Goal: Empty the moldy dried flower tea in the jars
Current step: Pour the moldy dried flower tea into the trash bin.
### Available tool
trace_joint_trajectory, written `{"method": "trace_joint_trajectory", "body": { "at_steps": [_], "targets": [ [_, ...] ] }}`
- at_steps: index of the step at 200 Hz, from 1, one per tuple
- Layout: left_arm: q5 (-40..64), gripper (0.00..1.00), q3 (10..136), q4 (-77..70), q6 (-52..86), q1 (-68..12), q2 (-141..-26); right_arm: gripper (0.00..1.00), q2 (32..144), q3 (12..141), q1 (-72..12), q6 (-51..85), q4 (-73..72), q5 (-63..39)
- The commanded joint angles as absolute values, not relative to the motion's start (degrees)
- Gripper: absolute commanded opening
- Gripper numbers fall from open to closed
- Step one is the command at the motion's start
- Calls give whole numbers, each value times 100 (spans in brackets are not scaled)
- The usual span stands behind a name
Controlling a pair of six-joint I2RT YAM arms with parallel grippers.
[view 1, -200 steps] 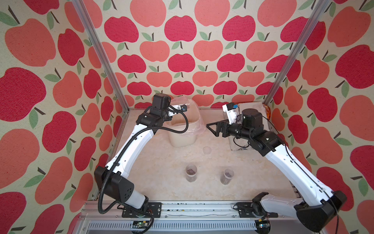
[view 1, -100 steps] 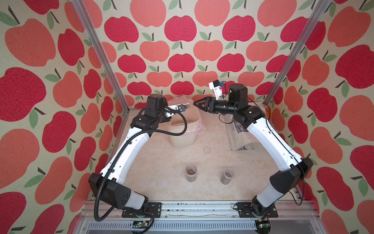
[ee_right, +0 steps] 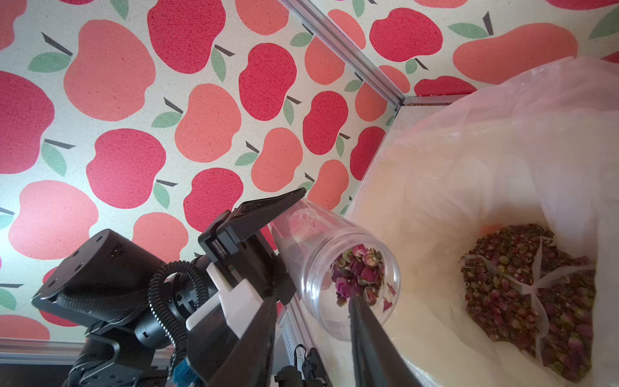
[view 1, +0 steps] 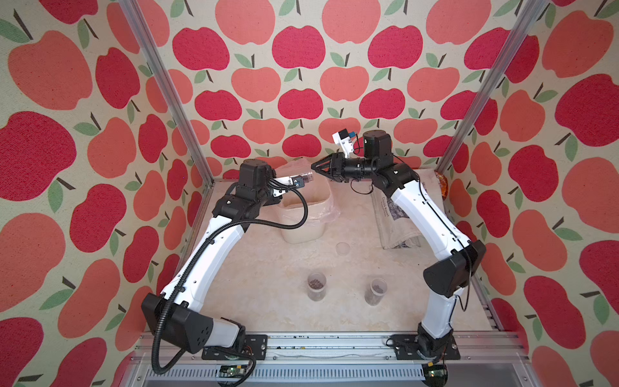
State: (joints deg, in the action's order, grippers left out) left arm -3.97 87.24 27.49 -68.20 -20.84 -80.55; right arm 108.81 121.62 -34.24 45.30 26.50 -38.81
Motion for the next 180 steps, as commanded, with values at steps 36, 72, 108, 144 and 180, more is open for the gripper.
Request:
{"method": "trace_joint_trajectory", "body": {
  "at_steps": [36, 72, 108, 144, 180],
  "targets": [
    [-202, 0, 8666, 2590, -6746, -2046, -7941, 32, 11169, 12453, -3628, 4814, 2704, -4329],
    [-86, 0, 8640, 2600, -6750, -2050, -7920, 26, 11265, 12445, -3654, 4998, 2482, -4512],
    [86, 0, 8605, 2610, -6727, -2022, -7911, 11, 11231, 12241, -3644, 5117, 2226, -4597],
    [175, 1, 8639, 2651, -6685, -1992, -7954, 0, 11084, 11818, -3597, 5447, 1587, -4647],
    [272, 4, 8673, 2583, -6532, -1960, -7926, 0, 11015, 11623, -3567, 5625, 1242, -4764]
  ]
}}
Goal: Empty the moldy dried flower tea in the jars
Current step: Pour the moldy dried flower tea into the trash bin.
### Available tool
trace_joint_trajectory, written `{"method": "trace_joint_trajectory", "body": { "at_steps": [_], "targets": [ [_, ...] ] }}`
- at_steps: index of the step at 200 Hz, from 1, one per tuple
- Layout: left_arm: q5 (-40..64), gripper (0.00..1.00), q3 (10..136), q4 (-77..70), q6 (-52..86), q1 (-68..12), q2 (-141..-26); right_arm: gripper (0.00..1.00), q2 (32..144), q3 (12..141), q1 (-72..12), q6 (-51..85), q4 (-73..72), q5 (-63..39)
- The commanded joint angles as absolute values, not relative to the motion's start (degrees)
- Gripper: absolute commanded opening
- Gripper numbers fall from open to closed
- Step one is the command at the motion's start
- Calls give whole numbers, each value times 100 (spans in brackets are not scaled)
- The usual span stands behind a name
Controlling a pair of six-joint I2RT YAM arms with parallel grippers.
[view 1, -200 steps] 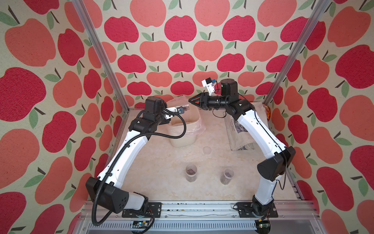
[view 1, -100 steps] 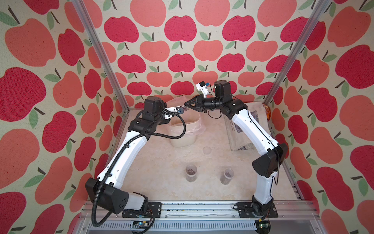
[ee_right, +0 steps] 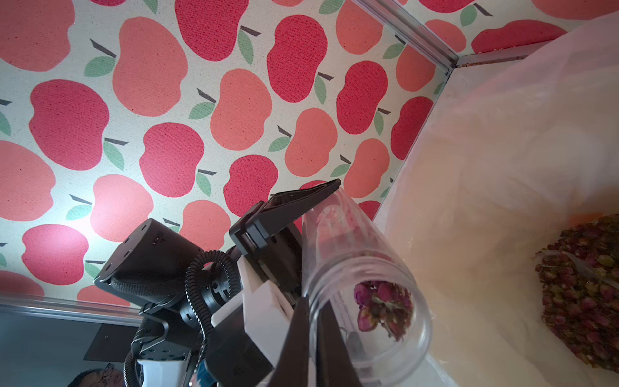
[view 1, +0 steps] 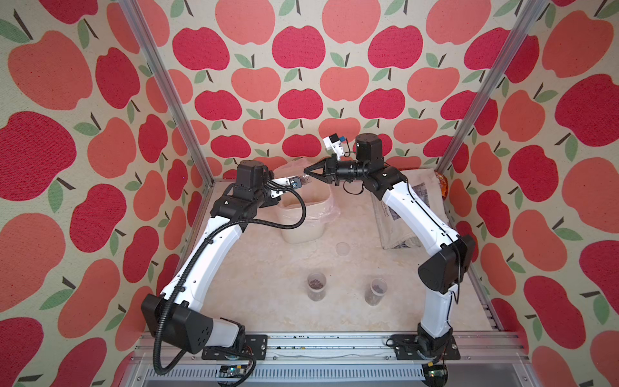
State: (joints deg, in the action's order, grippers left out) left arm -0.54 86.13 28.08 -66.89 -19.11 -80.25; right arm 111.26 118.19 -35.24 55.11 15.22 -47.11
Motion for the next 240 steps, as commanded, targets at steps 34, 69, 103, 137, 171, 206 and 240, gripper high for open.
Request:
{"method": "trace_joint_trajectory", "body": {
  "at_steps": [34, 69, 103, 137, 171, 206, 240],
  "targets": [
    [358, 22, 8675, 2550, -6459, -1915, -7904, 0, 10853, 11424, -3543, 5743, 939, -4762],
    [434, 38, 8652, 2556, -6420, -1847, -7862, 0, 10724, 11102, -3503, 5931, 494, -4755],
    [488, 49, 8555, 2521, -6356, -1776, -7803, 0, 10636, 10867, -3451, 6140, 41, -4764],
    [544, 56, 8439, 2505, -6338, -1726, -7722, 0, 10582, 10724, -3426, 6245, -236, -4759],
    [595, 62, 8394, 2483, -6329, -1662, -7693, 0, 10556, 10554, -3414, 6503, -663, -4807],
    [675, 70, 8374, 2452, -6290, -1596, -7672, 0, 10529, 10462, -3410, 6557, -814, -4816],
    [769, 77, 8299, 2422, -6162, -1535, -7596, 0, 10522, 10374, -3401, 6682, -1021, -4825]
  ]
}}
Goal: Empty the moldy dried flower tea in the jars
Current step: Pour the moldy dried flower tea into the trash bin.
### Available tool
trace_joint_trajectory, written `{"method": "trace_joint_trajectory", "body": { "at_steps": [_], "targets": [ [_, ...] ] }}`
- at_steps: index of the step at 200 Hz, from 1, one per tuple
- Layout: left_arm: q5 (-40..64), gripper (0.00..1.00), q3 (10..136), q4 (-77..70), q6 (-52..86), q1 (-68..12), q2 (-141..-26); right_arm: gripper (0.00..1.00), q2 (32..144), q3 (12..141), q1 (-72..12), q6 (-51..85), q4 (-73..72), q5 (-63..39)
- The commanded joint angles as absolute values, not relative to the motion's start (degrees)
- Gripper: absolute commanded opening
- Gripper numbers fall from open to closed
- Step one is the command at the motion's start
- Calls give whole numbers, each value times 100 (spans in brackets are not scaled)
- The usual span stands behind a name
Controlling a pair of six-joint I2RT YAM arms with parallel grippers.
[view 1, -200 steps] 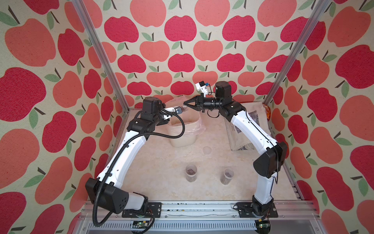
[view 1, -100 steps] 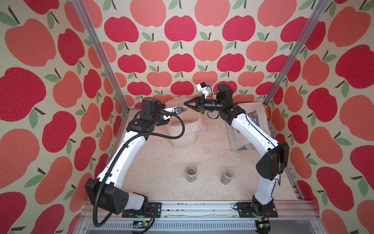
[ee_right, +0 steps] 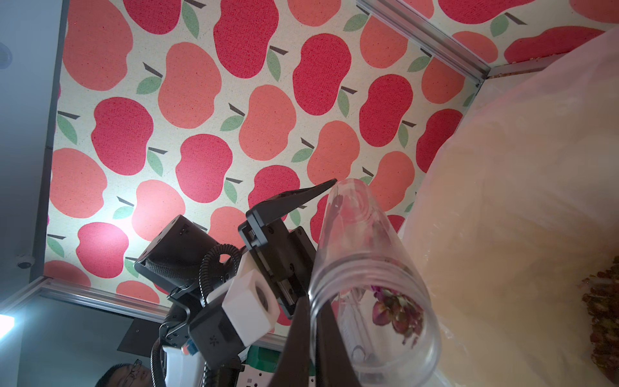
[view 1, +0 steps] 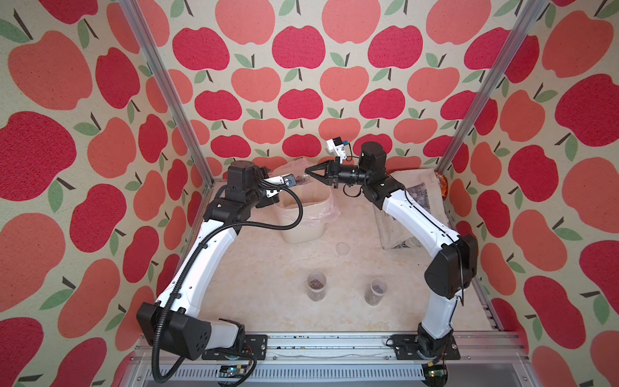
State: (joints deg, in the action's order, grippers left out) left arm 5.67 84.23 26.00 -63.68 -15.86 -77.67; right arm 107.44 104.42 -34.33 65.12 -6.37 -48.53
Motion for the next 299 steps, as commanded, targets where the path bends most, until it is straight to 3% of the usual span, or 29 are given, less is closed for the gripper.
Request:
{"method": "trace_joint_trajectory", "body": {
  "at_steps": [1, 57, 108, 151, 226, 299],
  "targets": [
    [776, 77, 8298, 2419, -6157, -1541, -7586, 0, 10521, 10373, -3401, 6685, -1024, -4825],
    [987, 100, 7833, 2003, -5713, -1433, -7094, 0, 10481, 10299, -3375, 6774, -1260, -4768],
    [1544, 100, 7102, 1144, -4366, -1381, -6081, 0, 10389, 10185, -3366, 6864, -1571, -4602],
    [1299, 99, 6442, -375, -1663, -1380, -5245, 0, 10346, 10159, -3366, 6887, -1594, -4548],
    [419, 99, 7384, 1369, 2751, -1297, -5397, 0, 10227, 9984, -3373, 6979, -2038, -4465],
    [2172, 100, 7576, 1674, 5363, -219, -5937, 0, 10212, 9889, -3409, 7112, -2506, -4430]
  ]
}}
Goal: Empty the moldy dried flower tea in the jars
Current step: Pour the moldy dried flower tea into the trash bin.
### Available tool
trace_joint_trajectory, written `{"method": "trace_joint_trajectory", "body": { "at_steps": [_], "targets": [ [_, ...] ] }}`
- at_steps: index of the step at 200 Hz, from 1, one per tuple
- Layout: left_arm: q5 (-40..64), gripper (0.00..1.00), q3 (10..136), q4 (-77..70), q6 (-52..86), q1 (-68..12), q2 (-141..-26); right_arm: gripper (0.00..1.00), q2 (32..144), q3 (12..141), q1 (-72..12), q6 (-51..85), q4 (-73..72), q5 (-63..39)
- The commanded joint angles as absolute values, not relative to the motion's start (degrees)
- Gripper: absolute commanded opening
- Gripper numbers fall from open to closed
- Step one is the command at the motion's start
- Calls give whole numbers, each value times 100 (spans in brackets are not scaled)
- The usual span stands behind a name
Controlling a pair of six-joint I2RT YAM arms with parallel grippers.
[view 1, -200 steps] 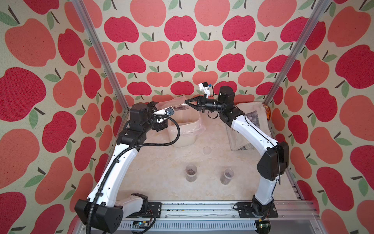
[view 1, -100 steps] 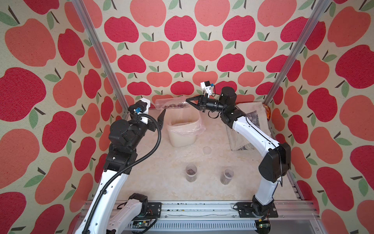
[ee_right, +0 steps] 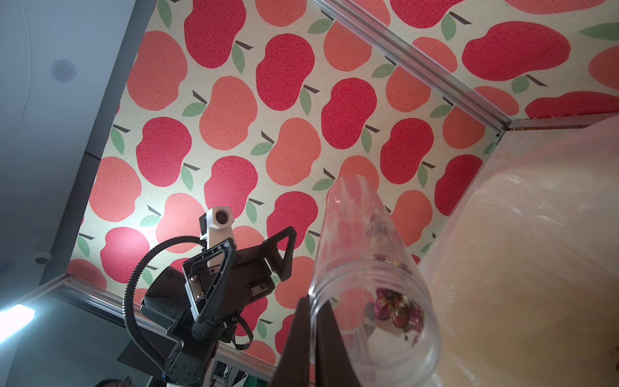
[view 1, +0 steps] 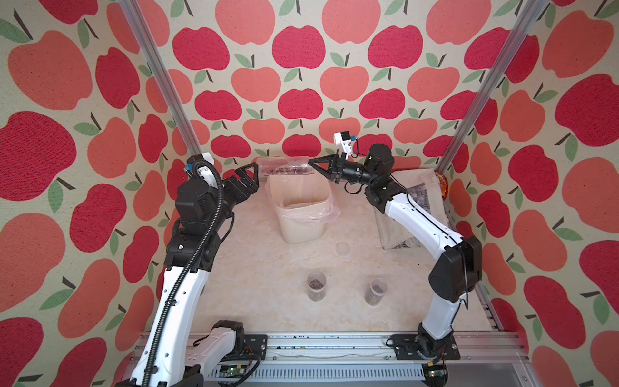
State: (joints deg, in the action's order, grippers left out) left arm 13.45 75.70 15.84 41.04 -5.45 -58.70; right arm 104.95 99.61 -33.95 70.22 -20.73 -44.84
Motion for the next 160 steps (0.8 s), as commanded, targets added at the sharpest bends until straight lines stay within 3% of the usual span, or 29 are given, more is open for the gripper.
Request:
{"method": "trace_joint_trajectory", "body": {
  "at_steps": [1, 46, 160],
  "targets": [
    [2202, 100, 7567, 1663, 5384, -206, -5944, 0, 10213, 9888, -3410, 7111, -2510, -4430],
    [2985, 100, 7370, 1151, 6283, 142, -6158, 0, 10211, 9827, -3414, 7171, -2820, -4390],
    [3278, 96, 7354, -89, 7379, 168, -7084, 0, 10377, 9792, -3703, 7280, -3029, -4353]
  ]
}}
